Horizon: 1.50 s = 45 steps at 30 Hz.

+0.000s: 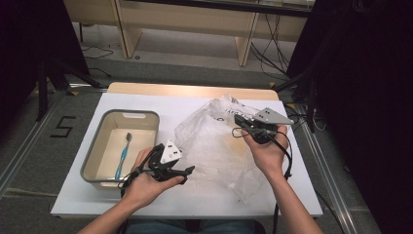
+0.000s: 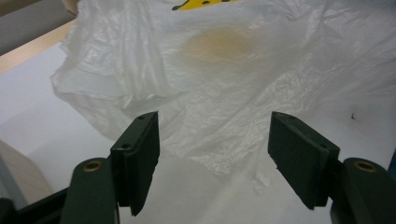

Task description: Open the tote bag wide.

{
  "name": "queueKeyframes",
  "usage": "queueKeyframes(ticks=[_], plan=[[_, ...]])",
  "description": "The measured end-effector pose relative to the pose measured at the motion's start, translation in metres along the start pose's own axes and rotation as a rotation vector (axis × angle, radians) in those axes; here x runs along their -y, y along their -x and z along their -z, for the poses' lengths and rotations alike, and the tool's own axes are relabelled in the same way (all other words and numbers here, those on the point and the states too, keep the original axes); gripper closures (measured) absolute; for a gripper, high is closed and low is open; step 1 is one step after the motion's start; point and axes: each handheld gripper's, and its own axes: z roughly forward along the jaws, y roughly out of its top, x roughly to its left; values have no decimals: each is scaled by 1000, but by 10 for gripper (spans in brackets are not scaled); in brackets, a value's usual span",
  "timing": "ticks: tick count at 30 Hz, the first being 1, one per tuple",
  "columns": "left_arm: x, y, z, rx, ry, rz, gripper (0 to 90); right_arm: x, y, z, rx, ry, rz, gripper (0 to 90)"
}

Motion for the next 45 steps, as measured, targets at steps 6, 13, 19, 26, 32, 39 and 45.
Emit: queueKeyframes(ticks=[6,13,19,26,32,39,45], plan=[[1,-13,12,-20,6,29,325,0,0,0,0,0,-6,900],[1,-27,21,-46,-1,48,312,1,0,-1,-2,-4,-8,900],[3,-38,26,-47,-23,65,301,1,0,-2,-1,-4,-10,900],[3,-47,32,-55,-23,76,302,2,1,-2,1,-7,-11,900],[2,-54,37,-69,-23,87,301,2,1,-1,3,-8,-14,900],[2,-66,43,-100,-27,113,298,3,1,0,3,-8,-16,900],[4,-74,46,-121,-33,132,297,3,1,-1,3,-9,-16,900]])
